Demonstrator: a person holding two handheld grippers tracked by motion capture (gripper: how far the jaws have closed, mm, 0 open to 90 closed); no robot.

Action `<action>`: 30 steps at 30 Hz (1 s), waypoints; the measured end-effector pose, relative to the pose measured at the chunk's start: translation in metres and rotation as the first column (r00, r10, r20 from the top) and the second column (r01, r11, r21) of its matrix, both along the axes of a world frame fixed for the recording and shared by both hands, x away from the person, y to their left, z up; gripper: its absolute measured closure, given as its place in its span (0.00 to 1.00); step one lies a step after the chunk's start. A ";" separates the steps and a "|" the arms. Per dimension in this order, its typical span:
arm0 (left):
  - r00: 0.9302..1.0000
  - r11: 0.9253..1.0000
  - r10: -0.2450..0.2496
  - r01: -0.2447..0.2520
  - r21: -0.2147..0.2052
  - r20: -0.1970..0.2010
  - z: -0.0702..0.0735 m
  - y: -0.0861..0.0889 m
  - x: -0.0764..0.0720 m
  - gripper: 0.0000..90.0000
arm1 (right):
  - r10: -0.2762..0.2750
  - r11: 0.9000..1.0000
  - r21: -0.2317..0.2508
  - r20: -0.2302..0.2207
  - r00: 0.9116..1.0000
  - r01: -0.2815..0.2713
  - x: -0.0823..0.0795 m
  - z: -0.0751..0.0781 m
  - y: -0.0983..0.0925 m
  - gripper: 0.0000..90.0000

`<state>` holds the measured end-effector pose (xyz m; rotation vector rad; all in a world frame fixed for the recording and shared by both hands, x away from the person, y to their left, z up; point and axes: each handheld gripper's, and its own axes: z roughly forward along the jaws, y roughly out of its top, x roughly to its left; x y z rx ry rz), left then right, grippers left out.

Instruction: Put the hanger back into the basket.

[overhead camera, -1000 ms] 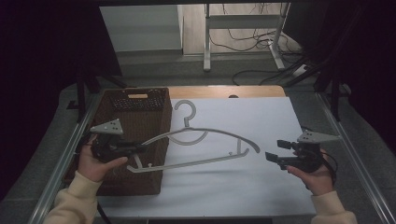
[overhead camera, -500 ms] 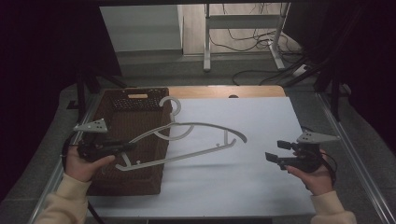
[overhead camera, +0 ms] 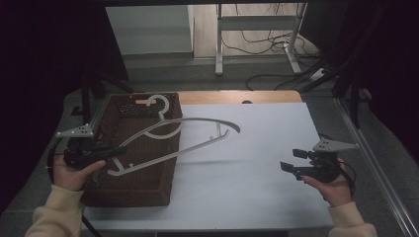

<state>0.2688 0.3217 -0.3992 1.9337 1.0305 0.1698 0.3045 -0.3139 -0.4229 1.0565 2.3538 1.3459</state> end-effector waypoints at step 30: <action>0.961 0.956 0.277 -0.275 -0.102 0.001 -0.017 0.064 -0.012 0.89 | 0.006 1.000 -0.023 -0.023 1.000 -0.007 0.002 -0.005 0.002 0.27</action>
